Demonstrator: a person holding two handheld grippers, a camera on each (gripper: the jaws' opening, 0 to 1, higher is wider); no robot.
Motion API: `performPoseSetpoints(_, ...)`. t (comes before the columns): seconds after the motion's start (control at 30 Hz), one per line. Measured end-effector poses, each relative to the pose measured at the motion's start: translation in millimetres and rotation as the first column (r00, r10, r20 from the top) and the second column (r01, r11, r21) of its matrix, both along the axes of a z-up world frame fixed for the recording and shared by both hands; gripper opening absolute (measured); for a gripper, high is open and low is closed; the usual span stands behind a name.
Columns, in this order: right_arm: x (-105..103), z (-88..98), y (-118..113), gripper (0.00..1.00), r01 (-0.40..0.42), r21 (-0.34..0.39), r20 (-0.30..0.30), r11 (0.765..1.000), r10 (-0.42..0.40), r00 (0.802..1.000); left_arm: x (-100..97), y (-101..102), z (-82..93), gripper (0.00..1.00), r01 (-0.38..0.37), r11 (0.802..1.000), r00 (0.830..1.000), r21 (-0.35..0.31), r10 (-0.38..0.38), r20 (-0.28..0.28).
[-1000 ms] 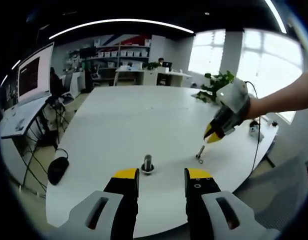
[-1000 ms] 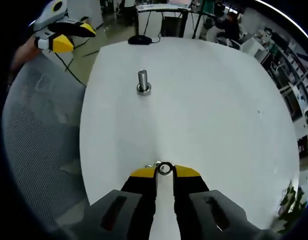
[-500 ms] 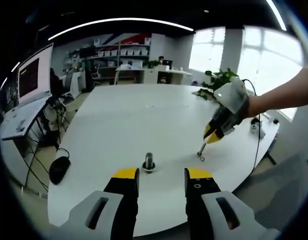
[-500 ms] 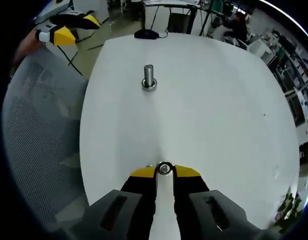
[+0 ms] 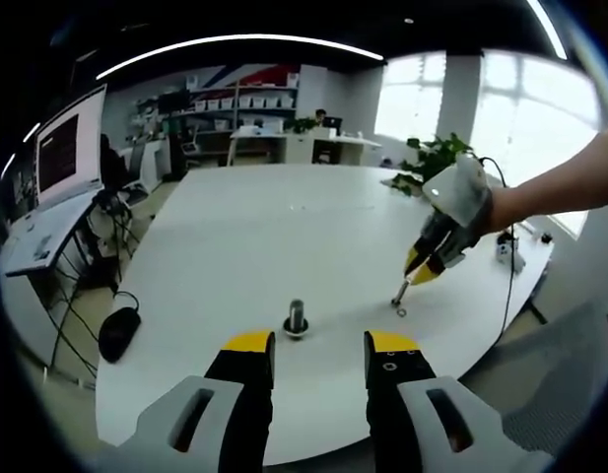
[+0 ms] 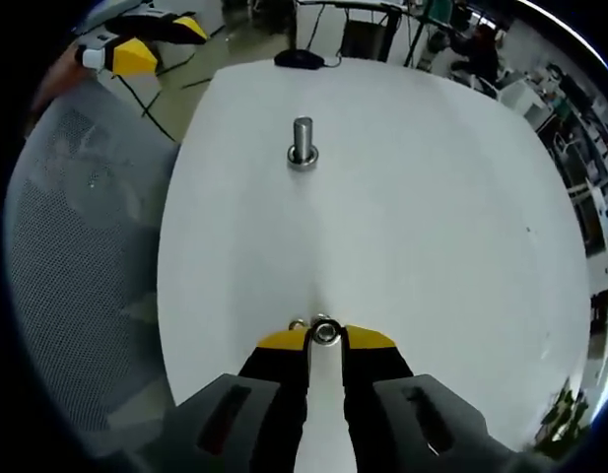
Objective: Place the washer onto the threaded stud by aligning its center hole with the stud, sliding it down to the base, and recovering from edge contact or off-axis alignment until the washer reaches the visible bottom stop.
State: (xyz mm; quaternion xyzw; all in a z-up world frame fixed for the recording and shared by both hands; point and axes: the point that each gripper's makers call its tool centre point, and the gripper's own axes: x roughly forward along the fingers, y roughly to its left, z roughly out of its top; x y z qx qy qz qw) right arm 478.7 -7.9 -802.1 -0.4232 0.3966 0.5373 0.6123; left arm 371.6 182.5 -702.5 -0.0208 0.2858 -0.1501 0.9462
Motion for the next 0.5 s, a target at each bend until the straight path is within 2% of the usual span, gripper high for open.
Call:
performPoseSetpoints(0.27,0.8,-10.9,-0.5,0.13,-0.001,-0.02,-0.014,1.0,0.001,1.0,-0.5,-0.5,-1.1,0.34,0.001,1.0,1.0,0.001,-0.001,-0.006)
performPoseSetpoints(0.5,1.0,-29.7,-2.1,0.14,0.009,-0.049,-0.039,0.999,-0.01,0.999,-1.4,-0.5,-2.8,0.34,0.002,1.0,1.0,0.005,-0.002,-0.013)
